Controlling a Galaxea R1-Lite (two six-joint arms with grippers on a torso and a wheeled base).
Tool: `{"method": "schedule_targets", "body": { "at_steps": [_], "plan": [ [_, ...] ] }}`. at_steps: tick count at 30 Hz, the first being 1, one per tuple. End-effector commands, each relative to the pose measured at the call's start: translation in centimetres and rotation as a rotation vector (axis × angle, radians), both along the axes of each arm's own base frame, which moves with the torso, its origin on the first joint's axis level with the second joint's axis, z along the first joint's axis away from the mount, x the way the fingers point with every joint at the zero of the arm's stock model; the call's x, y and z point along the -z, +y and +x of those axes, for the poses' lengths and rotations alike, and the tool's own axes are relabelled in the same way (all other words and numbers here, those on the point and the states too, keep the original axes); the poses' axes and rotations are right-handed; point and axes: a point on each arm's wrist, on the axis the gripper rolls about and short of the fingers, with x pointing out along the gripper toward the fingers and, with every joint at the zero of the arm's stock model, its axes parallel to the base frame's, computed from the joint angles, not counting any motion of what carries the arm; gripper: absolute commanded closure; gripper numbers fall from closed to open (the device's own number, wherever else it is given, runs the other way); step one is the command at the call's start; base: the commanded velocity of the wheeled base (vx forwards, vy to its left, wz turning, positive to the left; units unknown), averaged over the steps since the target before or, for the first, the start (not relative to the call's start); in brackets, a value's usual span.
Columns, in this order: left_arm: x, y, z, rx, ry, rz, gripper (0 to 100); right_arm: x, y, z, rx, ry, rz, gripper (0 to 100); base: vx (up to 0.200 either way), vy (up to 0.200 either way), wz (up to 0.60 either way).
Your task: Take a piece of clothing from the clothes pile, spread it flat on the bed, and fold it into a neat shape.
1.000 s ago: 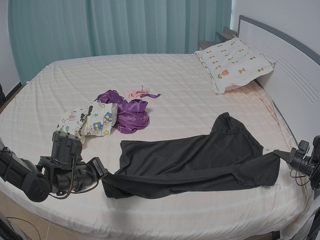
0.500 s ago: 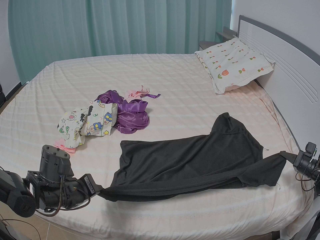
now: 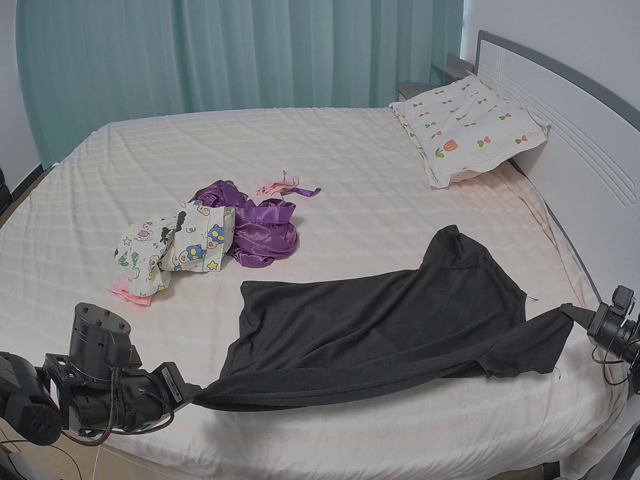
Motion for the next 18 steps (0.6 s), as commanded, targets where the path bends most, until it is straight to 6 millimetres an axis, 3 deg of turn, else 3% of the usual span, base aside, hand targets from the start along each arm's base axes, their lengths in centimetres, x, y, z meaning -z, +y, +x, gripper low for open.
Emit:
{"method": "schedule_targets", "body": {
  "at_steps": [1,10,18],
  "plan": [
    [-0.1,-0.2,0.6,-0.006,-0.008,-0.004,100,0.2,-0.3,0.8,-0.005,0.003,0.003,100,0.000,0.000,0.00],
    [1.2,-0.7,1.5,0.000,0.057,0.031,100,0.9,-0.6,1.8,-0.014,0.023,0.012,100,0.000,0.000,0.00],
    [1.7,-1.1,1.1,0.045,0.100,0.023,100,1.6,-0.4,0.6,-0.012,0.046,-0.014,100,0.000,0.000,0.00]
  ]
}}
